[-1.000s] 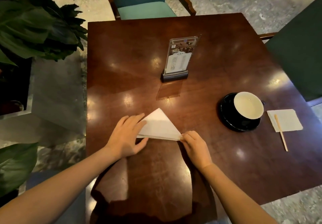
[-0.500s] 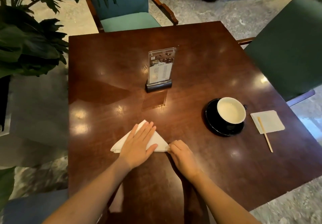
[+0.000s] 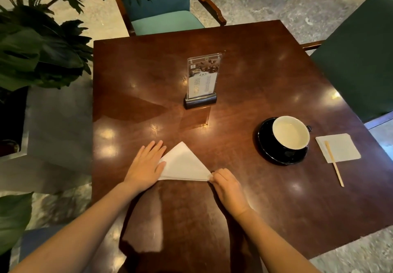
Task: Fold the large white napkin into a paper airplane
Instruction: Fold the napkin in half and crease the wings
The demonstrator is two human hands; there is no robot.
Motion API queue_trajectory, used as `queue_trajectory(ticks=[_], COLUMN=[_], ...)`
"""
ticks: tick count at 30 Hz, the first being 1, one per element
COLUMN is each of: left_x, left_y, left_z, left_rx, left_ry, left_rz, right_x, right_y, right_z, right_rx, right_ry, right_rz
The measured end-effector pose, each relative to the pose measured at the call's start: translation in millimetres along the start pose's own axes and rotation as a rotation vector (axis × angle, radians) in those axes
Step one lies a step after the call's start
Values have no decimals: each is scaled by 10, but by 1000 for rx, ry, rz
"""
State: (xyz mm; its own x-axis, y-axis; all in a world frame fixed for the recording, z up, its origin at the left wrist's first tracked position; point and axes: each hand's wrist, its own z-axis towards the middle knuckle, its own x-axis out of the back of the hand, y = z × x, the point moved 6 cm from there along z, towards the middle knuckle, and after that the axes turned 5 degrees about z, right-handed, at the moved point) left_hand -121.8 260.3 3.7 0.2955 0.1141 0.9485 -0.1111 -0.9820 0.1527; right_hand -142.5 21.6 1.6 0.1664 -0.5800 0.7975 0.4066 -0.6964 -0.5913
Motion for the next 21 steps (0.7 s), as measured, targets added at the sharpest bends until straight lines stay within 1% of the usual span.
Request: queue_trajectory(ticks=[2, 3, 4, 7, 10, 12, 14, 16, 19, 21], left_x=[124, 157, 175, 186, 221, 224, 248, 270, 298, 298], left_y=[110, 153, 178, 179, 133, 132, 165, 201, 229, 226], left_z=[61, 99, 137, 224, 270, 281, 297, 326, 361, 368], left_rx=[47, 84, 133, 244, 260, 280, 282, 277, 315, 355], left_ry=[107, 136, 131, 37, -72, -164, -215, -232, -242, -291], left_rz=[-180, -266, -358, -623, -767, -820, -803, -801, -818, -834], right_x=[-4, 1, 8, 28, 35, 36, 42, 54, 84, 108], right_y=[13, 14, 9, -14, -32, -36, -37, -36, -46, -35], right_z=[-12, -12, -8, 9, 10, 6, 5, 4, 10, 29], right_rx=[-8, -6, 1, 23, 10, -1, -12, -22, -36, -66], right_ry=[5, 5, 4, -8, -17, -15, -14, -13, -21, -21], right_rz=[8, 5, -1, -12, -14, -2, 13, 28, 62, 111])
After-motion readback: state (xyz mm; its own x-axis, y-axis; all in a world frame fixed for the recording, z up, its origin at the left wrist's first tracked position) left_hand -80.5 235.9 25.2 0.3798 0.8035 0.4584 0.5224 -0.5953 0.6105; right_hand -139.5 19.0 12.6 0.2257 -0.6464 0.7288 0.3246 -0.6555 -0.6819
